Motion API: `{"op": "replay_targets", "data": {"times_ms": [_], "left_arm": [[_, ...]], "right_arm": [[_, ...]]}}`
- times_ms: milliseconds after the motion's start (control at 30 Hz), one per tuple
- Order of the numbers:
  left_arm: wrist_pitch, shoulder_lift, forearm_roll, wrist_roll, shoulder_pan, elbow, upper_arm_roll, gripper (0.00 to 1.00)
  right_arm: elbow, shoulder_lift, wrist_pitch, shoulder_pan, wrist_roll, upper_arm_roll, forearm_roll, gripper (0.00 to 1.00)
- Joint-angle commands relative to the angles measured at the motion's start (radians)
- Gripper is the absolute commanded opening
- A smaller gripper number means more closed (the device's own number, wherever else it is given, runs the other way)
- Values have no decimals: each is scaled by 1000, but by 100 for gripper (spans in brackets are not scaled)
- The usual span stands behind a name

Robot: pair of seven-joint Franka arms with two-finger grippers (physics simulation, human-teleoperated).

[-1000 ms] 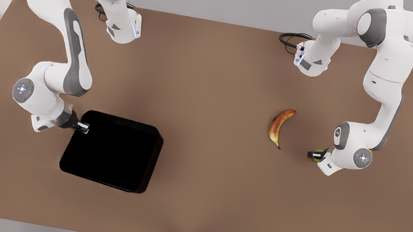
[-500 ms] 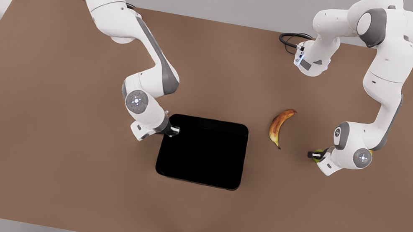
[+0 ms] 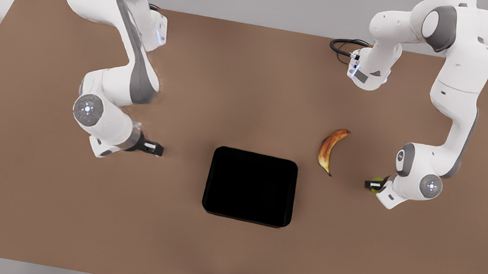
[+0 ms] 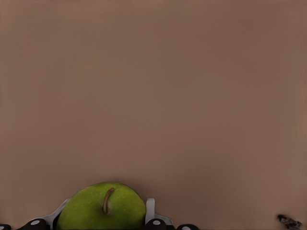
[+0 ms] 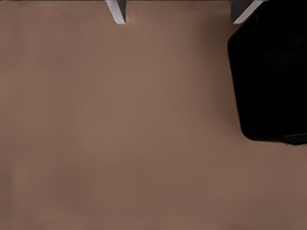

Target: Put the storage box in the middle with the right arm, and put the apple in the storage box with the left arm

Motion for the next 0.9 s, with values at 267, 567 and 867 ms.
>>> {"op": "replay_targets", "data": {"times_ms": [267, 567, 867], "left_arm": [[-292, 225, -12, -1152, -376, 672, -335, 76], [-675, 204, -3, -732, -222, 817, -284, 100], [-929, -292, 25, -143, -80, 623, -31, 100]], "right_arm": [[124, -95, -292, -341, -390, -14, -132, 100], [250, -97, -365, -234, -399, -84, -83, 100], [327, -95, -476, -223, -401, -84, -89, 100]]}}
